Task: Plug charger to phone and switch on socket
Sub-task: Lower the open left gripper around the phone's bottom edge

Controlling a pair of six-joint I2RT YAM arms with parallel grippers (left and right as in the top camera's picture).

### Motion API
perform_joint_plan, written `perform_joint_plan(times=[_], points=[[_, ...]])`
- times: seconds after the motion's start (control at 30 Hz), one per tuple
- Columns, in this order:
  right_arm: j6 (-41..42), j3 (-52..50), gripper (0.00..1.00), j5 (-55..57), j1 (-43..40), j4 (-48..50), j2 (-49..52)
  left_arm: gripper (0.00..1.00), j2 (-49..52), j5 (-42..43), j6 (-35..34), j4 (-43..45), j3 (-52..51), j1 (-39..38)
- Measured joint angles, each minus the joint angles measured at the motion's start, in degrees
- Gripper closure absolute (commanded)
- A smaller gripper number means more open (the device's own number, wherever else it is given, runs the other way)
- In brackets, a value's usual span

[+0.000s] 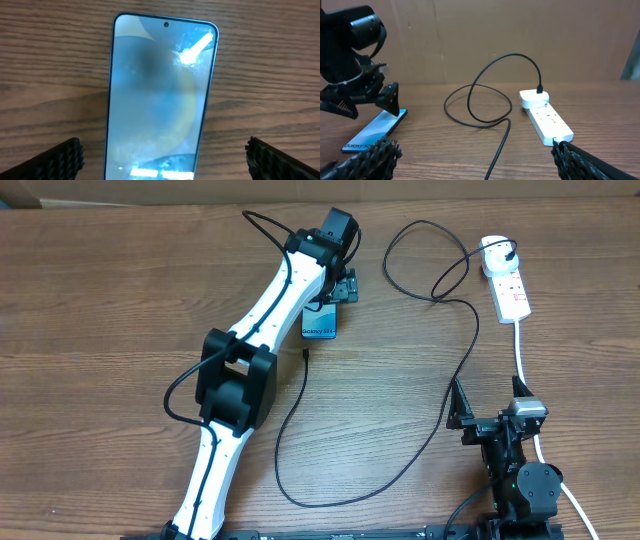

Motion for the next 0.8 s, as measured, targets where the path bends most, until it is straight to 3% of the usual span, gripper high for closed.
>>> perform_joint_plan(times=[0.8], points=[[0.0, 0.0, 0.0, 0.0, 0.0, 0.0, 0.0, 0.0, 0.2, -1.1, 3.8, 0.4, 0.0, 0.0]])
